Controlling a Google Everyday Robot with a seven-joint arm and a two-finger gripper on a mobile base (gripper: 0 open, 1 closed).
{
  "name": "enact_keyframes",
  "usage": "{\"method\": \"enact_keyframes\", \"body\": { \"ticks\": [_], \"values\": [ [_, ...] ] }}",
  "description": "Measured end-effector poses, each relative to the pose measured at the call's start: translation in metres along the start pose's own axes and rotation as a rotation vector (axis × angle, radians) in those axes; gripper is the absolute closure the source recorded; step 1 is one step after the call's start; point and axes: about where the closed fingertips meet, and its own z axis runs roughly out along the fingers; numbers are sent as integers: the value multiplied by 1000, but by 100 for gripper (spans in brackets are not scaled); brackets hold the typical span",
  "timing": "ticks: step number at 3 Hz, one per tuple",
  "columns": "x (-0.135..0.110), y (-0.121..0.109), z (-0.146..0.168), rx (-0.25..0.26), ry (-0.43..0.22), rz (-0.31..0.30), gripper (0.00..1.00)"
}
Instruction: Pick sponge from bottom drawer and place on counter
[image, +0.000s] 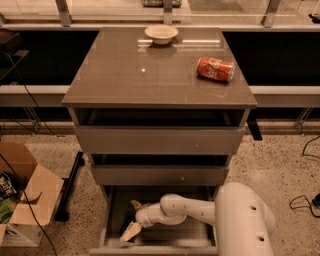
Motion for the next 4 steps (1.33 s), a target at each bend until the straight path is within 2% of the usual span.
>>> {"method": "enact_keyframes", "body": {
  "ticks": [2,4],
  "values": [
    [39,-21,22,56,8,46,0],
    [74,-30,41,97,49,93,0]
  ]
}}
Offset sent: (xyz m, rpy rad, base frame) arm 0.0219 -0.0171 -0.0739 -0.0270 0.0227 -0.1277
